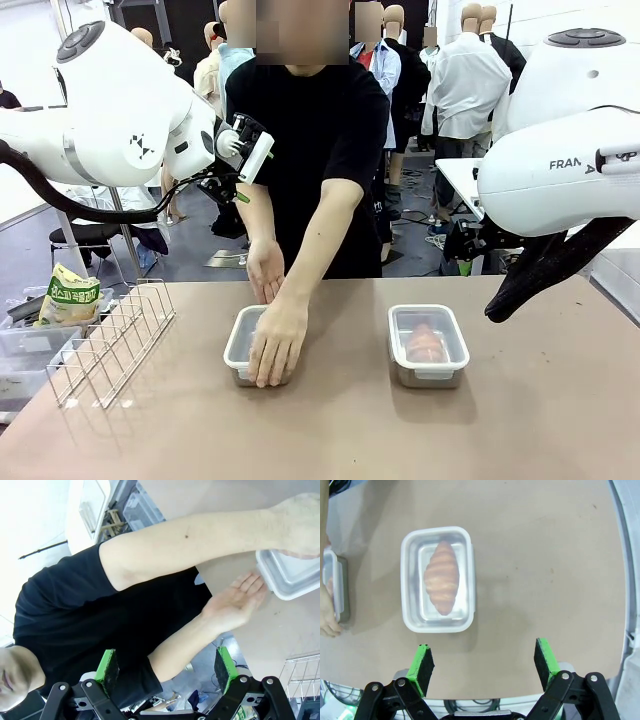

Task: Place the bread in airtight containers.
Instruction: Release when the human grabs the Airtight Container lid.

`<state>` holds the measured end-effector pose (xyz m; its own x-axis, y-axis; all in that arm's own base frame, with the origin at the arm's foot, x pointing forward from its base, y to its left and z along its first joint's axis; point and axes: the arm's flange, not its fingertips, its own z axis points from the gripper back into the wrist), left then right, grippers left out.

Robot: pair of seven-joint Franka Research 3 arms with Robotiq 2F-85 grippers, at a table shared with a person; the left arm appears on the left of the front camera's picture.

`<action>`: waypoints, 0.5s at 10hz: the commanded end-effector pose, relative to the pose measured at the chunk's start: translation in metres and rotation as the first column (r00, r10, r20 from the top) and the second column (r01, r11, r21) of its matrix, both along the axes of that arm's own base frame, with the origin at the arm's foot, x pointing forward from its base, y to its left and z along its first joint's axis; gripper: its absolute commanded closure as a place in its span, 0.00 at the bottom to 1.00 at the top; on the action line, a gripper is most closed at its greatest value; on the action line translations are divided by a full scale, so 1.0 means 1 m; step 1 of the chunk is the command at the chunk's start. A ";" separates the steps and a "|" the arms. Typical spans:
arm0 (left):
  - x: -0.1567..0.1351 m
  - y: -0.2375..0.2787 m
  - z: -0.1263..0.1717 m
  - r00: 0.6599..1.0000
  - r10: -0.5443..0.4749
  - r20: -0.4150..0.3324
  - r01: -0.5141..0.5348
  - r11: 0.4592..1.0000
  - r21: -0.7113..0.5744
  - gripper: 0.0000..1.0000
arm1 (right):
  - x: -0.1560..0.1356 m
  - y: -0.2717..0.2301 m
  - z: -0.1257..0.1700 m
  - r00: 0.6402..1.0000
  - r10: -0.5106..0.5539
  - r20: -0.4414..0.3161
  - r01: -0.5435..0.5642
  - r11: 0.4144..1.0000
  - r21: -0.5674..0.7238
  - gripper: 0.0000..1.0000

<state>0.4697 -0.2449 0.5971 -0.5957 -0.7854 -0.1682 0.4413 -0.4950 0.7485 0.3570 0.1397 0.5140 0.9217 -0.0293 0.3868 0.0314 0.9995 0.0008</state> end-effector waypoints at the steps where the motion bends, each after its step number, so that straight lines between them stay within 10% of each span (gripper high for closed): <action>1: 0.000 0.000 0.001 1.000 0.000 0.002 0.000 1.000 -0.001 0.00 | 0.000 -0.001 0.001 1.000 0.003 -0.001 -0.003 1.000 0.004 0.00; 5: 0.000 0.000 0.001 1.000 0.000 0.002 0.000 1.000 -0.001 0.00 | 0.000 -0.001 0.001 1.000 0.003 -0.001 -0.003 1.000 0.004 0.00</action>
